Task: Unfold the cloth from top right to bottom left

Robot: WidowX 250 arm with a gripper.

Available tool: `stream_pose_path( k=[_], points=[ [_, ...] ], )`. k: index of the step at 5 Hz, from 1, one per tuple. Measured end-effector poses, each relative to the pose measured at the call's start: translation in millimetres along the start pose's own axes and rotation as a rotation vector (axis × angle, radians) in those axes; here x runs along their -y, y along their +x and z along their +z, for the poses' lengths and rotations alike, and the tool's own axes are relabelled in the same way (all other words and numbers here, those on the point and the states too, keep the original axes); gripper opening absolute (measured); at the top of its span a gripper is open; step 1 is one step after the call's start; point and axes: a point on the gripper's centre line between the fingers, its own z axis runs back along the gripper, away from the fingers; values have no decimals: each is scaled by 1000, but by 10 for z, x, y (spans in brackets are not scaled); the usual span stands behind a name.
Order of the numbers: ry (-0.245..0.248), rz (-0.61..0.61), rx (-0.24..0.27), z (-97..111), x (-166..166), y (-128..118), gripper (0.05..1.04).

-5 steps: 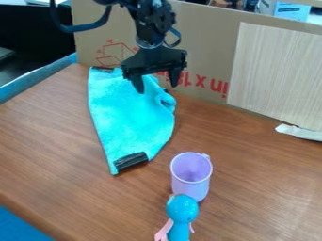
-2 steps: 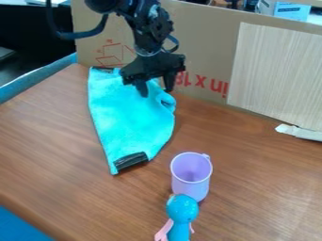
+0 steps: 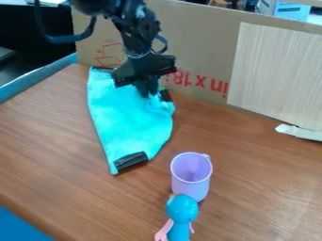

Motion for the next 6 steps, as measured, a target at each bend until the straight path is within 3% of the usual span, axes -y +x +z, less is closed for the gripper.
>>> stream_pose_path(
  k=[1,4,6],
  points=[
    [-39,13,3,129,-64,99,59],
    [-177,57,-45,527,-533,275,50],
    [-198,44,-49,592,-998,333,50]
  ],
)
